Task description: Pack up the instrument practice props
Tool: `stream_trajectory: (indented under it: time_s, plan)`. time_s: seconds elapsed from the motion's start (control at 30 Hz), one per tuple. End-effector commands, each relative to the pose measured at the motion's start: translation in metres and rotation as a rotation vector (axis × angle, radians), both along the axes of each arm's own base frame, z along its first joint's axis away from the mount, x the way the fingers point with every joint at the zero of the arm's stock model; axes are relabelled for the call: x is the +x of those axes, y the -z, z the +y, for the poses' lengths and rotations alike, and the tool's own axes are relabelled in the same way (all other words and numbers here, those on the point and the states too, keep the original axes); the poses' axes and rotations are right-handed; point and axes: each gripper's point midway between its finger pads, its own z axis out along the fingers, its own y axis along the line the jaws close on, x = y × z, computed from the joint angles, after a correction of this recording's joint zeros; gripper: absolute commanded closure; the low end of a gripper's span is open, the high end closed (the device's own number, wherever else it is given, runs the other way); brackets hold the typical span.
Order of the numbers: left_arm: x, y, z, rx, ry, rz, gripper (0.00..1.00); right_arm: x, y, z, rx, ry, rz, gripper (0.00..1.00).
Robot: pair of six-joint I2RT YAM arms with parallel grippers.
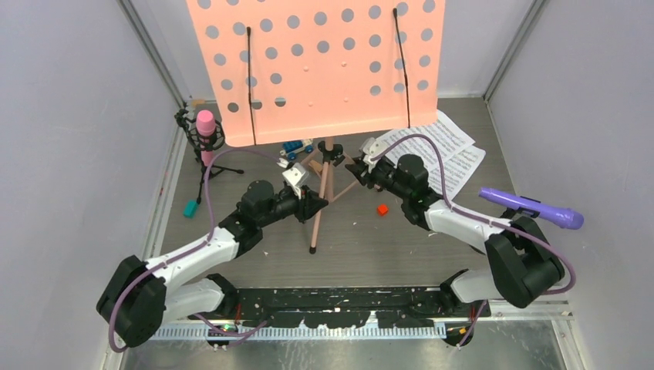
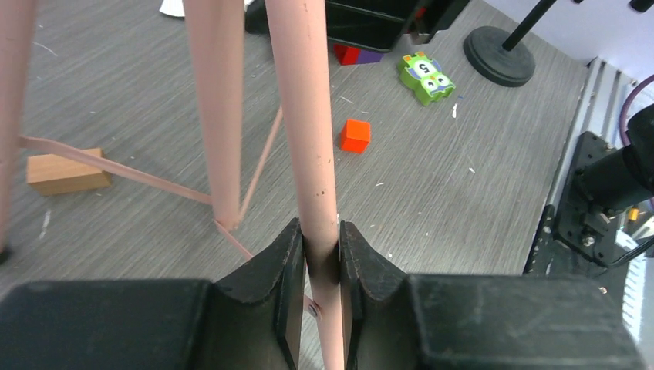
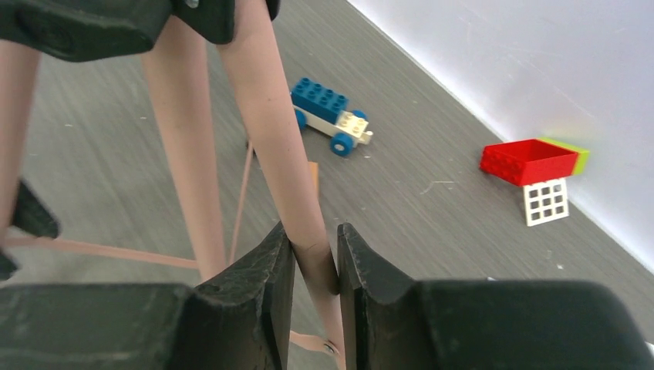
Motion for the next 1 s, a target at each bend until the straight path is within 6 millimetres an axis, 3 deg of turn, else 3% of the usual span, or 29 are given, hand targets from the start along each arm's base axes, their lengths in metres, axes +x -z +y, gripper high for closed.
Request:
stream_trajectory:
  time_s: [0.0, 0.27, 0.73, 0.97]
  plan:
    - [0.006, -0.034, 0.012, 0.046, -0.03, -0.162, 1.0, -0.009, -0.059, -0.007, 0.152, 0.019, -0.06, 0.99]
    - [0.007, -0.038, 0.014, 0.096, -0.015, -0.185, 1.0, -0.03, -0.058, -0.003, 0.19, -0.02, -0.011, 0.99]
    - [0.019, -0.062, -0.006, 0.06, 0.016, -0.21, 1.0, -0.074, -0.07, 0.037, 0.327, -0.111, -0.03, 0.99]
    - [0.018, -0.07, -0.02, 0.042, 0.042, -0.214, 1.0, -0.086, -0.072, 0.053, 0.402, -0.151, -0.032, 0.99]
